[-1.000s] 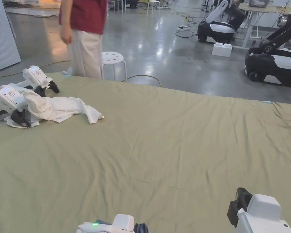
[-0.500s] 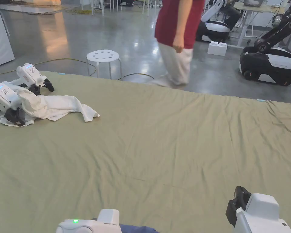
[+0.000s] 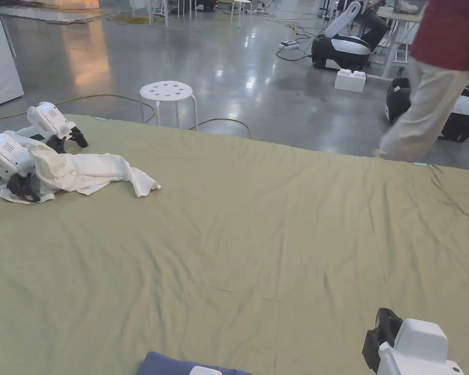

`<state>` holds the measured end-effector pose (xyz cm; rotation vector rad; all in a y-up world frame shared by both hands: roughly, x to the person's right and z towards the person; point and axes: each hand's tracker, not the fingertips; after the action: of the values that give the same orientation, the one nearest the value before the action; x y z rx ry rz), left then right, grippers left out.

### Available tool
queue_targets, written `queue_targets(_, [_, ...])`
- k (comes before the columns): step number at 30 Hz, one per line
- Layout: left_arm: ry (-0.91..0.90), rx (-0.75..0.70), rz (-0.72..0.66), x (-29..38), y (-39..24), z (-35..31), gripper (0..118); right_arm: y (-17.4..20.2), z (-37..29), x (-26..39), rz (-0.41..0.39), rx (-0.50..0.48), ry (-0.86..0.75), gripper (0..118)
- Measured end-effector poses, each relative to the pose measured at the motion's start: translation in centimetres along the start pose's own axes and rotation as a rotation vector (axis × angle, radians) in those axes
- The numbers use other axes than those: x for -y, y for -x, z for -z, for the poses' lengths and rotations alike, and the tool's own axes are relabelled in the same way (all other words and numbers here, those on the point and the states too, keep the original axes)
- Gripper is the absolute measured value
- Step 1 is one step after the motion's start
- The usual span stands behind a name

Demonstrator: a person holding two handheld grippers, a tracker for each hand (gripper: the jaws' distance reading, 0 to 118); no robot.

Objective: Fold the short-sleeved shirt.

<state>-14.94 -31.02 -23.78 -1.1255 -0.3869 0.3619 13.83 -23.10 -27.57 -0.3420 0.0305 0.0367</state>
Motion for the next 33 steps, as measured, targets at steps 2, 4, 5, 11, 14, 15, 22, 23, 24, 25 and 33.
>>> queue_targets(2, [-0.052, 0.007, -0.02, -0.7, 1.2, -2.0, 21, 0.1, -0.1, -0.2, 0.002, -0.001, -0.01, 1])
queue_targets(4, [-0.129, 0.003, -0.039, -1.2, 2.9, -4.4, 52, 0.1, -0.2, -0.5, 0.003, -0.002, -0.02, 1])
queue_targets(5, [-0.161, -0.001, -0.047, -1.6, 4.1, -5.9, 63, 0.1, -0.2, -0.7, 0.005, -0.006, -0.03, 1])
queue_targets(11, [-0.248, -0.023, -0.142, -2.2, 12.7, -10.1, 77, 0.4, -0.5, -1.8, 0.006, -0.015, -0.075, 1])
queue_targets(14, [-0.212, 0.082, -0.202, -1.8, 16.6, -9.7, 78, 0.5, -0.5, -2.1, 0.004, -0.019, -0.08, 1])
queue_targets(15, [-0.194, 0.113, -0.231, -1.6, 17.6, -9.3, 78, 0.6, -0.5, -2.0, 0.004, -0.02, -0.08, 1])
queue_targets(22, [-0.19, 0.331, -0.328, -0.3, 20.4, -5.4, 77, 0.6, -0.6, -1.7, 0.008, -0.013, -0.072, 1])
queue_targets(23, [-0.177, 0.364, -0.349, -0.4, 20.5, -5.0, 76, 0.6, -0.6, -1.6, 0.009, -0.01, -0.067, 1])
queue_targets(24, [-0.158, 0.392, -0.371, -0.6, 20.5, -4.5, 75, 0.5, -0.6, -1.5, 0.01, -0.009, -0.063, 1])
queue_targets(25, [-0.145, 0.413, -0.392, -0.6, 20.4, -4.0, 66, 0.5, -0.6, -1.4, 0.012, -0.008, -0.06, 1])
queue_targets(33, [-0.184, 0.328, -0.324, -0.3, 18.9, -4.7, 9, 0.3, -0.5, -1.4, 0.018, -0.003, -0.053, 1])
